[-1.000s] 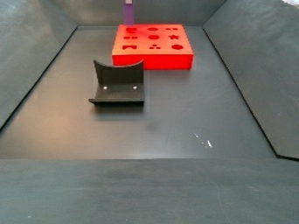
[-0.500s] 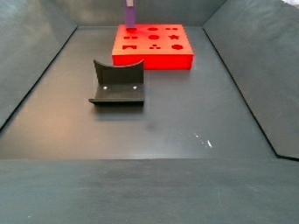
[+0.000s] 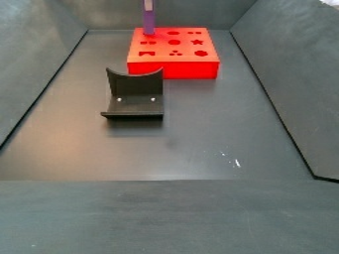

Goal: Insert the rectangle object.

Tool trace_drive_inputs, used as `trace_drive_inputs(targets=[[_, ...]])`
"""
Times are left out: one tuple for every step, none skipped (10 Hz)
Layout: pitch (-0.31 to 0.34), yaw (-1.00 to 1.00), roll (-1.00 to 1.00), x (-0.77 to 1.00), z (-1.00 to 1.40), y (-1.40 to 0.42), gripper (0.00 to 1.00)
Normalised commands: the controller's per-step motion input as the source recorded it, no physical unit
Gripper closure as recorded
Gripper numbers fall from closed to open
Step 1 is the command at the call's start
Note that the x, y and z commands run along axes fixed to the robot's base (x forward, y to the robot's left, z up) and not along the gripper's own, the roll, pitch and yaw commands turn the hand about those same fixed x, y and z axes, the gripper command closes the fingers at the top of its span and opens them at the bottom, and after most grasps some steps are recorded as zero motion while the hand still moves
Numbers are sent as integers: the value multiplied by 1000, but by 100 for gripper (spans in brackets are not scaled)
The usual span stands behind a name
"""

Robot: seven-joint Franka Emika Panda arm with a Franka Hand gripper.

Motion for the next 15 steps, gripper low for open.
trace_drive_inputs(targets=[[50, 0, -111, 0, -17, -74, 100], [56, -11, -140, 0, -49, -40, 100], [70, -60, -133, 0, -151, 0, 100], [80, -91, -124, 0, -146, 57, 100], [84, -103, -144, 17, -146, 57, 100], [79, -111, -167, 51, -129, 71, 100], [74, -97, -181, 66, -169, 60, 100], [124, -114, -194, 63, -320, 31, 100], [174, -131, -249, 97, -411, 29, 100], [179, -109, -247, 126, -443, 43, 100], [167, -80, -227, 163, -523, 29, 100], [131, -54, -190, 163, -554, 0, 100], [93, -49, -123, 49, -509, 0, 100], [30, -40, -56, 0, -220, 0, 100], [1, -86, 91, -37, -77, -49, 100]])
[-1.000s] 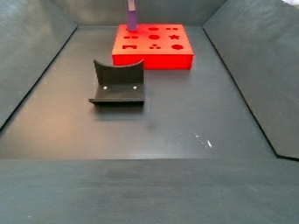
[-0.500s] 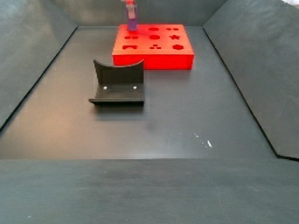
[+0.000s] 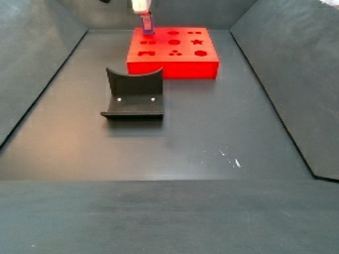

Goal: Insert the rectangle object.

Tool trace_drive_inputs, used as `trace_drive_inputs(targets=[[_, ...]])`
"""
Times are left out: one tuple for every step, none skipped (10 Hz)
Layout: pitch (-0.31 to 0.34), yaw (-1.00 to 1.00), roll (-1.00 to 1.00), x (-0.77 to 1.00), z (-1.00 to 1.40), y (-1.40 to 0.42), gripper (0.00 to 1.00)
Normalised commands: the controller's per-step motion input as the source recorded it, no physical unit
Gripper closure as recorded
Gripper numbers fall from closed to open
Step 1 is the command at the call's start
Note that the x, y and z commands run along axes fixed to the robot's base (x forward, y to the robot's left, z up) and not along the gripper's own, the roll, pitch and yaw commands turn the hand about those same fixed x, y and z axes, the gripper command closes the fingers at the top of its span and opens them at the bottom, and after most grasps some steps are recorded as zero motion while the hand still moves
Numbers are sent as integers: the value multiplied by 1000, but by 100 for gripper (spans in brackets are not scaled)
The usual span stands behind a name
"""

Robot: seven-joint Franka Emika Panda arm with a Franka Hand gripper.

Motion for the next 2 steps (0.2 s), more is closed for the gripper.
trace_drive_inputs(targets=[[0, 0, -14, 0, 0, 0, 100], [0, 0, 0, 0, 0, 0, 100]])
